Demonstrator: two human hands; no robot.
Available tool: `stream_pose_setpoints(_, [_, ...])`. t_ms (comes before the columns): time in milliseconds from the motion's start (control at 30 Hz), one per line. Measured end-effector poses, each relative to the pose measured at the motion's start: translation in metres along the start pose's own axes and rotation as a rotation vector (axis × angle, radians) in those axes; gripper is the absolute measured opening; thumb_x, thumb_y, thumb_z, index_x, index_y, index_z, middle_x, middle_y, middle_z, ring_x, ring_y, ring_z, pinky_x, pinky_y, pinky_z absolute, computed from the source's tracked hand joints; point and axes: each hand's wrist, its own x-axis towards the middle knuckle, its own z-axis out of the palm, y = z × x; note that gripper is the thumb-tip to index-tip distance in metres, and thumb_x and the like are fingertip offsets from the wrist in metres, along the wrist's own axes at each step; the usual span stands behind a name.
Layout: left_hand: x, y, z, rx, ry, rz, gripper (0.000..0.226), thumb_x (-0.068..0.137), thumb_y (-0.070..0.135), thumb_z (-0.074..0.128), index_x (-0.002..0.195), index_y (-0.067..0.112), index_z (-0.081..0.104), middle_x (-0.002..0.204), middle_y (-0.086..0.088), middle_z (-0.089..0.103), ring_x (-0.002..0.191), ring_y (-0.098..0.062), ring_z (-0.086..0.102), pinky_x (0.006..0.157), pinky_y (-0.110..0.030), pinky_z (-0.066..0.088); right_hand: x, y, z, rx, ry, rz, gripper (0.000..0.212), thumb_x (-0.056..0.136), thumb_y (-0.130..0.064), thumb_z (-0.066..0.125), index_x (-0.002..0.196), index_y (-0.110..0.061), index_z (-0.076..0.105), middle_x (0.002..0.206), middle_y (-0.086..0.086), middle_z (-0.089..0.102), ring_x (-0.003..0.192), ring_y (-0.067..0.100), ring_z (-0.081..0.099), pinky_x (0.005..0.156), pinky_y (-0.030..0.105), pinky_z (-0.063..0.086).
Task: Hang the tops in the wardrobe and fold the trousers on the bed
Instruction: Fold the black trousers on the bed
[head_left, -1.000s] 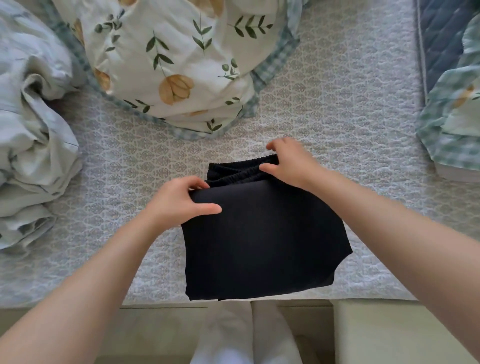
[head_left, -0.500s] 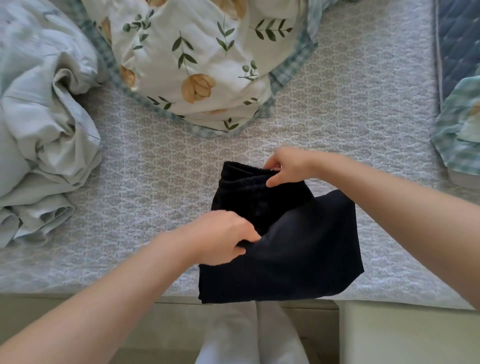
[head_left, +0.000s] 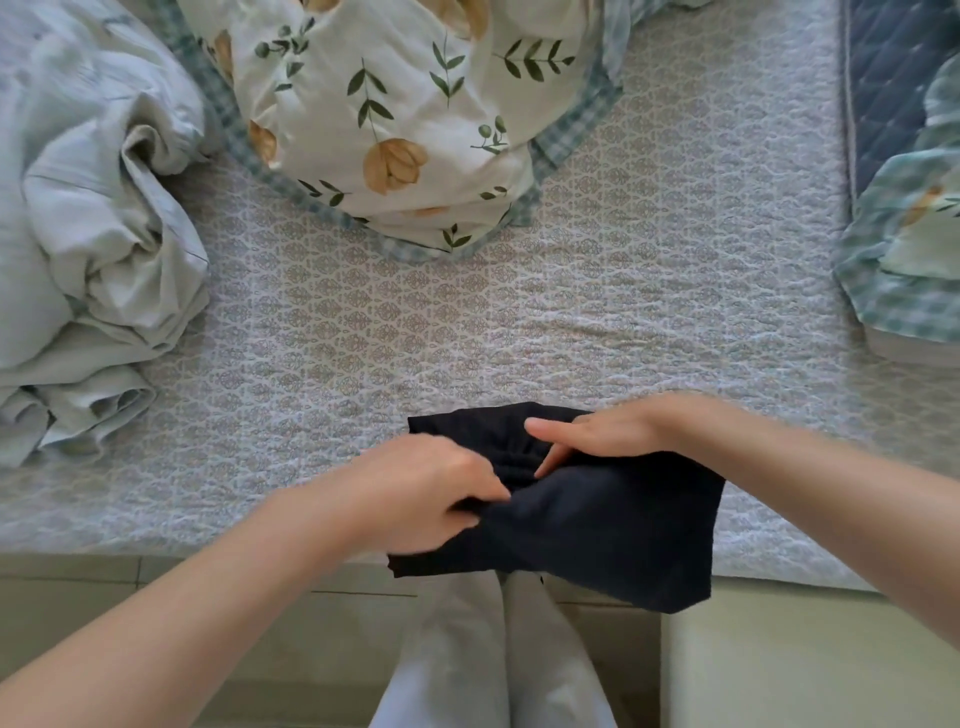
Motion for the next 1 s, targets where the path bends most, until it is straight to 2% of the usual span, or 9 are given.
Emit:
stream_pose_setpoints(100, [0.020, -0.024, -0.008, -0.144, 0.030, -0.222, 0.010, 0.087, 0.036, 0.065, 0.093, 0.029, 0.065, 0.085, 0.012, 0.066, 0.082, -0.008, 0.061, 0.073, -0.033, 0.050, -0.015, 0.011, -0.004, 0.242, 0.001, 0.030, 0.083, 0.083, -0.082, 0.012, 0.114, -0.032, 0.071, 0.110, -0.002, 0.072, 0.100, 0.017, 0.069, 0.104, 0.038, 0.045])
stream_pose_setpoints(200, [0.037, -0.052, -0.006, -0.362, -0.008, -0.442, 0.018, 0.086, 0.042, 0.069, 0.083, 0.025, 0.066, 0.080, 0.005, 0.066, 0.076, -0.013, 0.063, 0.069, -0.032, 0.049, -0.030, 0.024, -0.015, 0.306, 0.042, 0.029, 0.076, 0.080, -0.086, 0.020, 0.116, -0.038, 0.068, 0.113, -0.008, 0.071, 0.103, 0.013, 0.068, 0.101, 0.034, 0.043])
stream_pose_setpoints(300, [0.054, -0.071, -0.006, -0.476, -0.049, -0.547, 0.027, 0.088, 0.044, 0.067, 0.087, 0.018, 0.070, 0.086, -0.001, 0.071, 0.081, -0.019, 0.067, 0.075, -0.037, 0.054, -0.029, 0.037, -0.030, 0.132, 0.151, -0.003, 0.057, 0.084, -0.070, 0.050, 0.128, -0.034, 0.057, 0.129, -0.017, 0.057, 0.120, 0.010, 0.053, 0.110, 0.036, 0.034])
stream_pose_setpoints(367, [0.067, -0.077, -0.009, -0.493, -0.122, -0.592, 0.029, 0.091, 0.044, 0.063, 0.094, 0.017, 0.071, 0.095, -0.001, 0.072, 0.088, -0.018, 0.068, 0.084, -0.037, 0.054, -0.024, 0.044, -0.039, -0.056, 0.159, 0.064, 0.048, 0.082, -0.057, 0.064, 0.124, -0.034, 0.053, 0.130, -0.013, 0.052, 0.118, 0.014, 0.052, 0.107, 0.040, 0.040])
stream_pose_setpoints(533, [0.087, -0.093, -0.022, -0.442, -0.303, -0.632, 0.034, 0.094, 0.050, 0.056, 0.105, 0.021, 0.070, 0.109, 0.004, 0.068, 0.100, -0.018, 0.064, 0.097, -0.037, 0.048, -0.006, 0.067, -0.053, -0.170, 0.229, 0.169, 0.040, 0.077, -0.060, 0.068, 0.105, -0.034, 0.055, 0.111, -0.011, 0.056, 0.106, 0.017, 0.057, 0.096, 0.042, 0.048])
stream_pose_setpoints(667, [0.079, -0.117, -0.015, -0.455, -0.014, -0.651, 0.035, 0.086, 0.048, 0.069, 0.078, 0.014, 0.067, 0.083, 0.001, 0.065, 0.079, -0.017, 0.061, 0.074, -0.031, 0.048, 0.009, 0.084, -0.053, -0.093, 0.625, 0.111, 0.036, 0.080, -0.060, 0.066, 0.089, -0.026, 0.060, 0.093, -0.006, 0.062, 0.085, 0.014, 0.059, 0.074, 0.033, 0.050])
stream_pose_setpoints(800, [0.057, -0.122, 0.014, -0.646, 0.467, -0.764, 0.029, 0.086, 0.047, 0.070, 0.086, 0.018, 0.071, 0.087, 0.003, 0.070, 0.088, -0.016, 0.066, 0.068, -0.029, 0.048, 0.023, 0.095, -0.024, -0.068, 1.005, 0.121, 0.034, 0.086, -0.059, 0.059, 0.095, -0.026, 0.059, 0.094, -0.008, 0.063, 0.091, 0.017, 0.060, 0.079, 0.039, 0.051])
stream_pose_setpoints(900, [0.033, -0.107, 0.035, -1.072, 0.695, -0.882, 0.037, 0.093, 0.052, 0.056, 0.101, 0.018, 0.069, 0.101, 0.002, 0.072, 0.098, -0.015, 0.066, 0.073, -0.027, 0.048, 0.024, 0.107, 0.007, 0.337, 1.140, 0.094, 0.049, 0.085, -0.060, 0.059, 0.116, -0.023, 0.054, 0.106, -0.008, 0.058, 0.098, 0.013, 0.056, 0.086, 0.037, 0.049])
stream_pose_setpoints(1000, [0.013, -0.094, 0.063, -1.357, 0.708, -0.888, 0.045, 0.096, 0.055, 0.048, 0.116, 0.019, 0.065, 0.110, 0.002, 0.073, 0.103, -0.014, 0.068, 0.085, -0.031, 0.051, 0.015, 0.110, 0.045, 0.882, 1.084, 0.043, 0.071, 0.083, -0.056, 0.062, 0.139, -0.021, 0.037, 0.123, -0.003, 0.052, 0.105, 0.013, 0.056, 0.087, 0.032, 0.045])
